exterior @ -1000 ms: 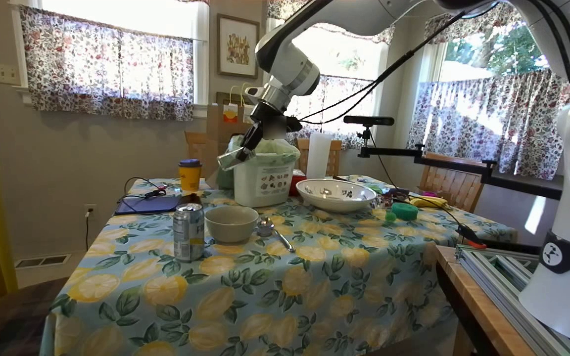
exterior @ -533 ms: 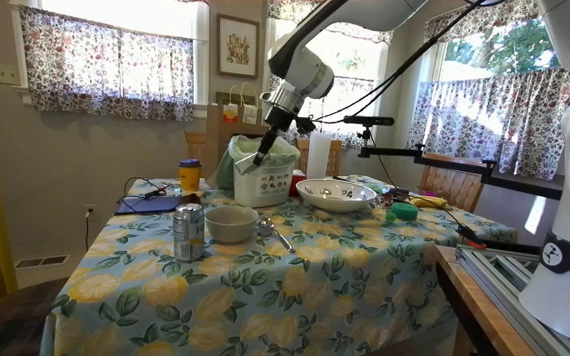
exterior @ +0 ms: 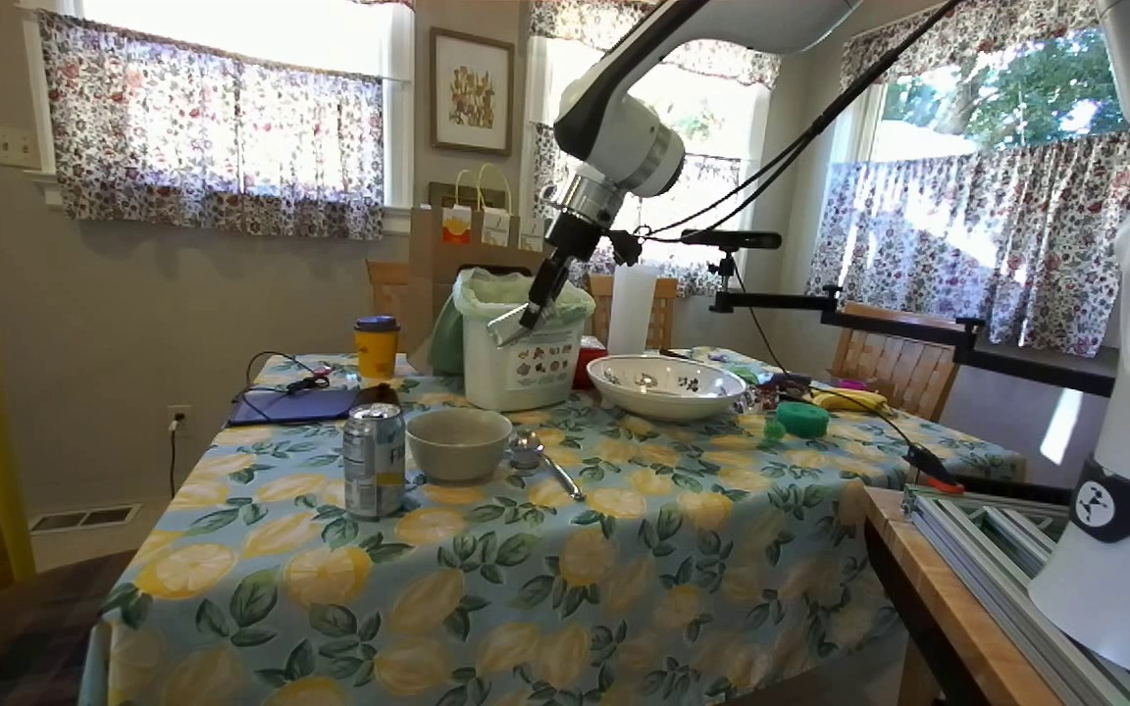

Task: Put some of the contents of the clear glass container into the bowl on the left

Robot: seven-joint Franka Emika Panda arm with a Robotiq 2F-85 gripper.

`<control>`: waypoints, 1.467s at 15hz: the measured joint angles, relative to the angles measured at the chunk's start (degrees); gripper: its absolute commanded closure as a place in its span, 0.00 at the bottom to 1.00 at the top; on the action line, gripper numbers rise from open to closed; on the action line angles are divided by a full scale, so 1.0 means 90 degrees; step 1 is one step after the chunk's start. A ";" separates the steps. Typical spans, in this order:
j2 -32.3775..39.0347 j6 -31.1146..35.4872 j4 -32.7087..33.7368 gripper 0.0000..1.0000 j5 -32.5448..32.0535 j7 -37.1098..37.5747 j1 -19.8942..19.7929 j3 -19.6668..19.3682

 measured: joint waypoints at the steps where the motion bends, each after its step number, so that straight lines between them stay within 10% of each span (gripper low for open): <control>1: -0.0004 0.0006 -0.0003 0.75 -0.0001 0.0008 0.0000 0.0003; 8: 0.0018 0.0219 -0.0005 0.75 -0.0795 0.0373 -0.0248 0.0201; 22: 0.0060 0.0601 -0.0655 0.75 -0.6010 0.3236 -0.0137 -0.0332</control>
